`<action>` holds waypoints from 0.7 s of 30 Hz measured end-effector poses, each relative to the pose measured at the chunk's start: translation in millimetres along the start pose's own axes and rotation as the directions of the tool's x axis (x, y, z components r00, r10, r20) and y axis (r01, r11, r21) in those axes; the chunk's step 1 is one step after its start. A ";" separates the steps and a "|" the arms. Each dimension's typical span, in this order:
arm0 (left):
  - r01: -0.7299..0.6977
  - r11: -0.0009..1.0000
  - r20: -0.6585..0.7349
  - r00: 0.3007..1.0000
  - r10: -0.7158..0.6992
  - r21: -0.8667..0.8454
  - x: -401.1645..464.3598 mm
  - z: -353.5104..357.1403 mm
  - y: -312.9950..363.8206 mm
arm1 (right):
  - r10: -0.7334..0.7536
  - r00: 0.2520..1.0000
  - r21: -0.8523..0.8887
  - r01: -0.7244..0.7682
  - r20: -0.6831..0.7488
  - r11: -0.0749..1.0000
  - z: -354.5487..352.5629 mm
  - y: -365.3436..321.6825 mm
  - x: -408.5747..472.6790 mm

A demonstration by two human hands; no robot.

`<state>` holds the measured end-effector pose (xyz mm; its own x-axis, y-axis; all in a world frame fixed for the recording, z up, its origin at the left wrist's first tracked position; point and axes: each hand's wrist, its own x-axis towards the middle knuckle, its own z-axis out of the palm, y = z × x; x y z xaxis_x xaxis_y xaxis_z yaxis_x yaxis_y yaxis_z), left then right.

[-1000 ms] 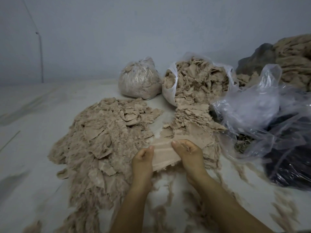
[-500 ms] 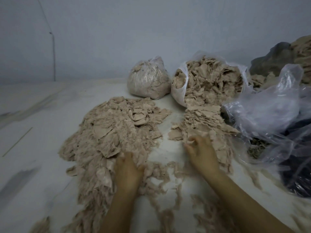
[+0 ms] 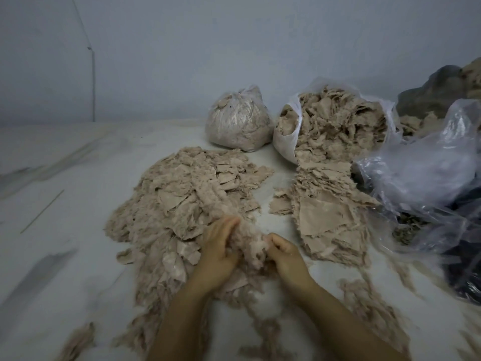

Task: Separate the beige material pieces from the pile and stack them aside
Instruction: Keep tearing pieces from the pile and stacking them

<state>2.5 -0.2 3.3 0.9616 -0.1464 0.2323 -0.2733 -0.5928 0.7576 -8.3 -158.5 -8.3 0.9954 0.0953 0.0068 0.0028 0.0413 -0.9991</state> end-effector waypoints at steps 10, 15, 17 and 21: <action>-0.038 0.998 -0.062 0.997 0.035 -0.046 6.1 12.8 8.5 | -0.154 0.986 -0.341 0.124 -0.063 0.932 -11.5 -1.6 -11.9; -0.001 0.990 -0.055 0.998 -0.007 -0.140 3.1 12.2 6.7 | -0.093 0.969 -0.152 0.059 -0.228 0.987 -11.7 -1.7 -10.2; -0.048 0.998 -0.072 0.996 0.044 -0.044 2.0 13.5 8.4 | -0.069 0.977 -0.153 0.038 -0.202 0.988 -10.8 -1.3 -11.6; -0.132 0.989 -0.059 0.989 0.136 0.072 3.5 16.5 15.6 | -0.212 0.974 -0.396 0.166 -0.077 0.903 -7.3 -6.8 -12.4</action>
<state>2.1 -23.0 5.9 0.9121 -0.1790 0.3689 -0.3951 -0.6240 0.6742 -20.0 -167.2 -1.9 0.9765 0.0076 0.2155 0.2051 -0.3407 -0.9175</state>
